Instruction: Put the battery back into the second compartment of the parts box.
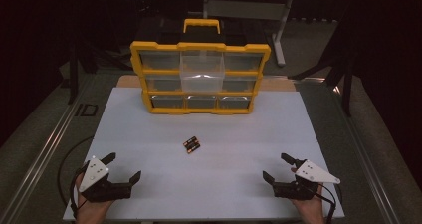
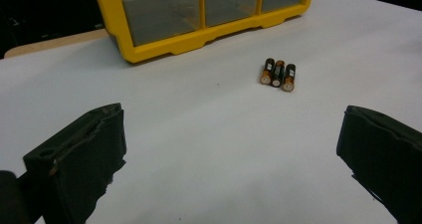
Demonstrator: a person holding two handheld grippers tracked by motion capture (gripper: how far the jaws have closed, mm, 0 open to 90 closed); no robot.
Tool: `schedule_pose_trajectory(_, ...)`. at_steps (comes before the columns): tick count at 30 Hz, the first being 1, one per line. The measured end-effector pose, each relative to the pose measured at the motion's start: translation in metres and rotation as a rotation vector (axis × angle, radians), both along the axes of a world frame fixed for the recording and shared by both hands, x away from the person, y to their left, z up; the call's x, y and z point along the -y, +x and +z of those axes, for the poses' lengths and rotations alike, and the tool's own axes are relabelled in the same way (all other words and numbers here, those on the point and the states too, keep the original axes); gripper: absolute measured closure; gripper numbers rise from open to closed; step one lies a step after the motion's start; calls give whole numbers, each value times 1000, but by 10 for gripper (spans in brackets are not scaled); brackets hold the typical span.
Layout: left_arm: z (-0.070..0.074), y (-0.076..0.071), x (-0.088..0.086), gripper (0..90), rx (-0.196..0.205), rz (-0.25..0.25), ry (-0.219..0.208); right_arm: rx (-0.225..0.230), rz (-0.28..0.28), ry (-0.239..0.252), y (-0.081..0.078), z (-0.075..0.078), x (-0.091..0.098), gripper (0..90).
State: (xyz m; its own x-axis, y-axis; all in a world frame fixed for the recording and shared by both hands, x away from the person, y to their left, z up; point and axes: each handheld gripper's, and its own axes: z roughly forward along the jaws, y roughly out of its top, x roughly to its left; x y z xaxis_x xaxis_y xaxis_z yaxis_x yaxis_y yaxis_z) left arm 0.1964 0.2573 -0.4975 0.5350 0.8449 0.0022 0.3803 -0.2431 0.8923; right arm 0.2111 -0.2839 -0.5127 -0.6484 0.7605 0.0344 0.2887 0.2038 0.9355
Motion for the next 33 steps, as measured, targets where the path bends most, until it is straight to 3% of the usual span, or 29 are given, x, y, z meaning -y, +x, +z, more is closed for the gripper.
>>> schedule_pose_trajectory(3,5,6,3,1,10,-10,23,5,6,0,1,0,1,113)
schedule_pose_trajectory(11,16,25,12,0,31,-39,37,6,-29,-11,-1,2,2,84)
schedule_pose_trajectory(17,20,39,19,0,30,-52,34,5,-25,-7,-2,2,1,83)
schedule_pose_trajectory(28,25,69,36,0,-8,-105,38,1,-24,-7,-2,2,0,83)
schedule_pose_trajectory(33,25,85,50,0,-43,-137,67,0,-28,-2,-2,2,1,83)
